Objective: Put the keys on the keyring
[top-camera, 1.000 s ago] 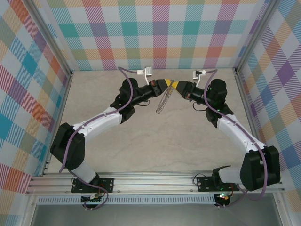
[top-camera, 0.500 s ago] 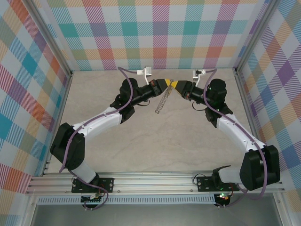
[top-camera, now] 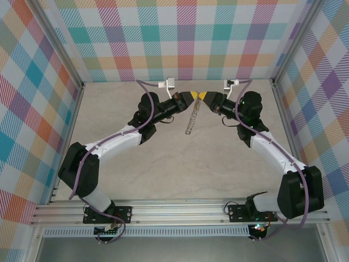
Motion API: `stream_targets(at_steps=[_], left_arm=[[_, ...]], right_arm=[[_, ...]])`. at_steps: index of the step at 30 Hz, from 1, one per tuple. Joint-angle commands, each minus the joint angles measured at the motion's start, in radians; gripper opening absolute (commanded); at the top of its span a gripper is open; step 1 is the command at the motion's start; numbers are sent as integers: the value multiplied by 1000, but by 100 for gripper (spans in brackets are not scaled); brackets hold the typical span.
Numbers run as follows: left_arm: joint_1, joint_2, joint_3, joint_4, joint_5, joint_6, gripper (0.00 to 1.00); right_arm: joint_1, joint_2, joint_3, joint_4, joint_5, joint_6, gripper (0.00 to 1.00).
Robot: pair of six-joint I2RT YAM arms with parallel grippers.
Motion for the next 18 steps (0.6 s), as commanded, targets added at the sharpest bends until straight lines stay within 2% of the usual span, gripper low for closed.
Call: stream_targets(at_steps=[1, 6, 10, 15, 18], left_arm=[[-7, -5, -7, 90, 11, -22, 0], [-7, 10, -4, 94, 13, -25, 0], [-7, 20, -3, 104, 14, -31, 0], [-7, 28, 1, 105, 16, -33, 0], [-8, 32, 5, 111, 20, -37, 0]], right_arm=[[9, 18, 12, 61, -13, 8, 19], [10, 31, 7, 84, -67, 18, 12], [10, 31, 6, 120, -88, 14, 0], [11, 25, -2, 132, -98, 15, 0], [11, 27, -3, 130, -97, 17, 17]])
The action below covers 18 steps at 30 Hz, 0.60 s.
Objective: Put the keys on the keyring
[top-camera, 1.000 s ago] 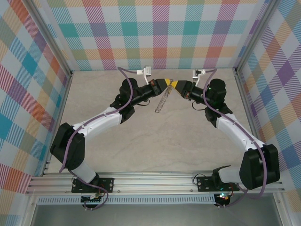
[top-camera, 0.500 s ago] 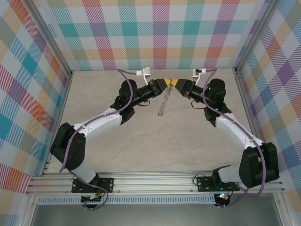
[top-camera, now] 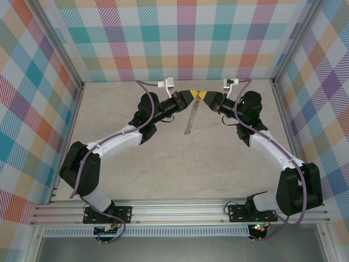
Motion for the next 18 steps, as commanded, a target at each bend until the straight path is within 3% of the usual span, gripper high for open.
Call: stream_targets(at_steps=[1, 5, 18], left_arm=[[-10, 20, 7, 68, 28, -12, 0], [-16, 26, 14, 68, 32, -16, 0], [-17, 5, 21, -17, 8, 22, 0]], right_arm=[[16, 2, -3, 63, -63, -1, 16], [16, 11, 1, 75, -66, 8, 0], [14, -19, -3, -21, -45, -62, 0]])
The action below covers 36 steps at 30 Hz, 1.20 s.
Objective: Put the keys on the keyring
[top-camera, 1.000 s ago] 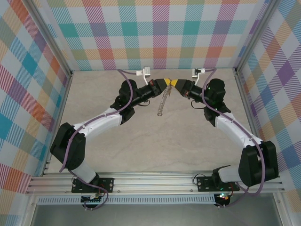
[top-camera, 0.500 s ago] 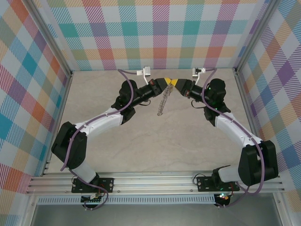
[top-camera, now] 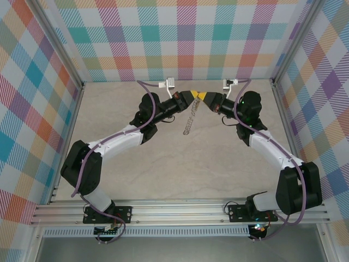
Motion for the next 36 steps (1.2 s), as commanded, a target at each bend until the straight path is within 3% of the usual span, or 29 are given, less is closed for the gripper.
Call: stream_targets(at_steps=[1, 7, 10, 14, 20, 27, 36], left_arm=[[-12, -15, 24, -34, 9, 34, 3], [21, -68, 17, -113, -3, 90, 39], [49, -108, 17, -176, 2, 141, 49], [91, -143, 40, -271, 48, 210, 54], [148, -138, 136, -439, 218, 337, 54], [165, -76, 277, -626, 417, 467, 40], [163, -21, 318, -670, 461, 492, 32]], right_arm=[[15, -26, 4, -24, -39, -57, 0], [-5, -23, 39, -113, -89, -133, 0], [-18, -21, 74, -193, -133, -202, 0], [-41, -8, 110, -261, -201, -274, 0], [-61, 38, 189, -354, -316, -377, 0], [-63, 107, 281, -440, -453, -456, 0], [-63, 141, 300, -447, -485, -456, 0]])
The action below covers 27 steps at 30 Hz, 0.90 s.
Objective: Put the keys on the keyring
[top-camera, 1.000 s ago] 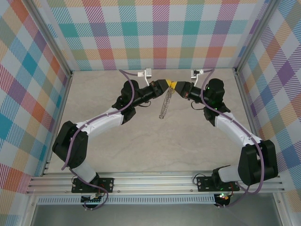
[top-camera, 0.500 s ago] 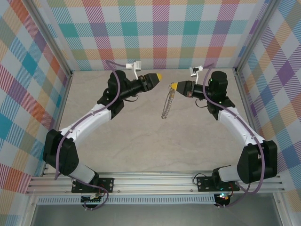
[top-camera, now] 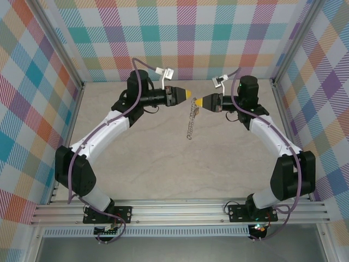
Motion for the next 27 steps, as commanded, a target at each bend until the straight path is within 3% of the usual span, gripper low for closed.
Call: stream_targets(at_steps=[1, 27], left_arm=[[4, 17, 36, -33, 50, 32, 31], [-43, 71, 46, -57, 82, 64, 29]], right_arm=[[-3, 3, 43, 2, -52, -30, 0], [-3, 17, 38, 34, -34, -7, 0]])
